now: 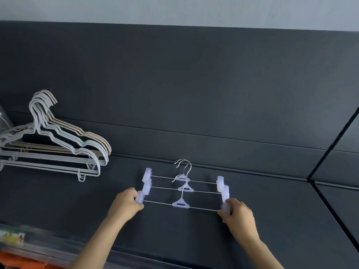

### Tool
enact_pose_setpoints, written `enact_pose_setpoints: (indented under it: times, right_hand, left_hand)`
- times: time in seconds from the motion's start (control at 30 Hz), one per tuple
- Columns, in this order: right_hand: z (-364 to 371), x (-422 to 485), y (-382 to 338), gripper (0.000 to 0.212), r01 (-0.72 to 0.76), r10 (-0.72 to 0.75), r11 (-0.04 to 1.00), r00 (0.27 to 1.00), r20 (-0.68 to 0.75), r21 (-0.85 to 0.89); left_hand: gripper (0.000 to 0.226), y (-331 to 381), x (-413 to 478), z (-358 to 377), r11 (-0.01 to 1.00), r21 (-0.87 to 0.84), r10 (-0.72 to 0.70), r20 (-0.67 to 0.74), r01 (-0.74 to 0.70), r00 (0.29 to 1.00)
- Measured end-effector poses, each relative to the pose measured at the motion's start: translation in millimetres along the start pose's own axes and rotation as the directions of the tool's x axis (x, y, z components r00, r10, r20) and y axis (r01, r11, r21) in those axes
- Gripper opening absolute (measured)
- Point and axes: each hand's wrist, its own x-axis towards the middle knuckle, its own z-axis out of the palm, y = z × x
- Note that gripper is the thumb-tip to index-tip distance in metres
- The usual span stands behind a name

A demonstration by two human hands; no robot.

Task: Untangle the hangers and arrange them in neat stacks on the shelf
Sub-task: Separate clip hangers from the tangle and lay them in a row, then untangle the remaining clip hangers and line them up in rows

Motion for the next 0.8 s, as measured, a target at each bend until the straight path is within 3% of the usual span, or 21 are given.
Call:
enact_pose_setpoints:
  times: [0.17,0.3,0.4,0.5,0.63,0.8]
  right_hand:
    - [1.2,2.0,-4.1,0.031,-0.007,0.007,1.0,1.0,0.01,0.003]
    - [-0.2,-1.5,-1.0,0.034,0.005,-0.005,1.0,1.0,0.015,0.008]
    - [-6.3,-3.1,5.9,0.04,0.007,-0.007,0.998,1.0,-0.005,0.063]
    - [-17.6,-8.8,18.2,0.044,0.017,-0.016,0.998,1.0,-0.026,0.055]
    - [-44.8,-18.0,46.0,0.037,0.025,-0.023,0.999,0.997,-0.069,0.028]
    - [-98.4,-33.7,98.2,0.037,0.008,-0.018,0.998,0.987,-0.159,-0.06]
  left_hand:
    - [0.02,2.7,2.9,0.7,0.999,-0.018,-0.039,0.001,0.039,0.999]
    - [0.04,6.9,-2.8,-1.8,0.997,0.05,-0.054,0.031,0.052,0.998]
    - [0.06,22.5,-14.8,-7.2,0.968,0.251,0.008,-0.097,0.017,0.995]
    - [0.055,50.3,-29.4,-3.3,0.965,0.238,0.161,-0.203,-0.111,0.966]
    - [0.046,96.2,-50.1,27.5,0.944,0.118,0.319,-0.109,-0.307,0.941]
    - [0.041,159.7,-80.7,84.3,0.874,0.096,0.47,0.08,-0.476,0.879]
